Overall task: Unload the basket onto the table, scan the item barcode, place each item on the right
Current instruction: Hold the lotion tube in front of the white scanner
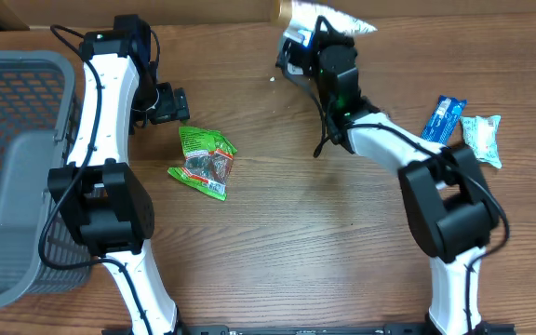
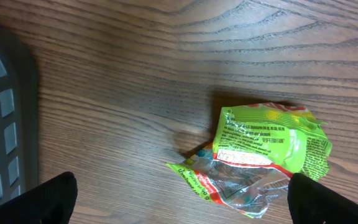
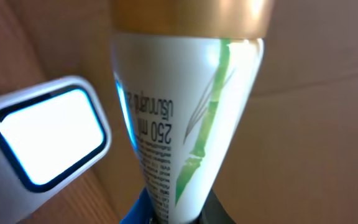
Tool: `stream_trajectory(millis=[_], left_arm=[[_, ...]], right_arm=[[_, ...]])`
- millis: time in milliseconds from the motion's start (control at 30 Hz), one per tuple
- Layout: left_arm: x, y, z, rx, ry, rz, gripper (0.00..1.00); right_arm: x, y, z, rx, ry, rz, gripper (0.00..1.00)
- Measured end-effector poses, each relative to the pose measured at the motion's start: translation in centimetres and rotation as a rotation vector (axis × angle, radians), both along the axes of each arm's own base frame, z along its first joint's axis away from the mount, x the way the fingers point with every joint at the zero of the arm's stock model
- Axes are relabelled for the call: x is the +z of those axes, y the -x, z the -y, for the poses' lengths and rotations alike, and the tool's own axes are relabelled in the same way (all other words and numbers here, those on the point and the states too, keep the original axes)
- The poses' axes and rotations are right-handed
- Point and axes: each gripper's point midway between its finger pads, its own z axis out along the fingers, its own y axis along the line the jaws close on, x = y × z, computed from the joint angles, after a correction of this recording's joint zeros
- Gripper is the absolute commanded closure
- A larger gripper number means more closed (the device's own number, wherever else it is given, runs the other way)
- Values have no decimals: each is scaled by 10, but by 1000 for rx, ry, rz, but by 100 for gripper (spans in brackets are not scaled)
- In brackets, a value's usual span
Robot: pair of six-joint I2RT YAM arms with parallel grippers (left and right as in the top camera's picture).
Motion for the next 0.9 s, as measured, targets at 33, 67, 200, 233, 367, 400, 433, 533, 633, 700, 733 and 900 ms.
stream_trajectory(millis=[33,67,200,233,367,400,433,533,633,700,733,900], left_arm=[[0,0,0,0,0,0,0],[0,0,0,0,0,0,0],[0,0,0,0,0,0,0],[0,0,0,0,0,0,0],[0,0,0,0,0,0,0],[0,0,0,0,0,0,0],[0,0,0,0,0,0,0],[0,0,0,0,0,0,1],[0,0,0,0,0,0,0],[0,0,0,0,0,0,0],[0,0,0,0,0,0,0],[0,0,0,0,0,0,0]], right_arm=[[-8,-2,1,-1,20,4,96],[-15,-5,3,-4,36,11,96],[-40,-21,18,-31,91,-1,96],[-44,-25,20,-37,99,-8,96],[-41,-44,30,-60,117,-14,96],[-33,-50,30,-63,112,3,96],[-28,-53,29,-62,108,14,96],[-18,-58,20,-30,110,9,96],[-23,-58,14,3,121,-26,96],[-32,-57,12,16,131,-57,96],[-38,-56,11,21,137,-75,96],[-55,-54,12,27,157,-130,96]])
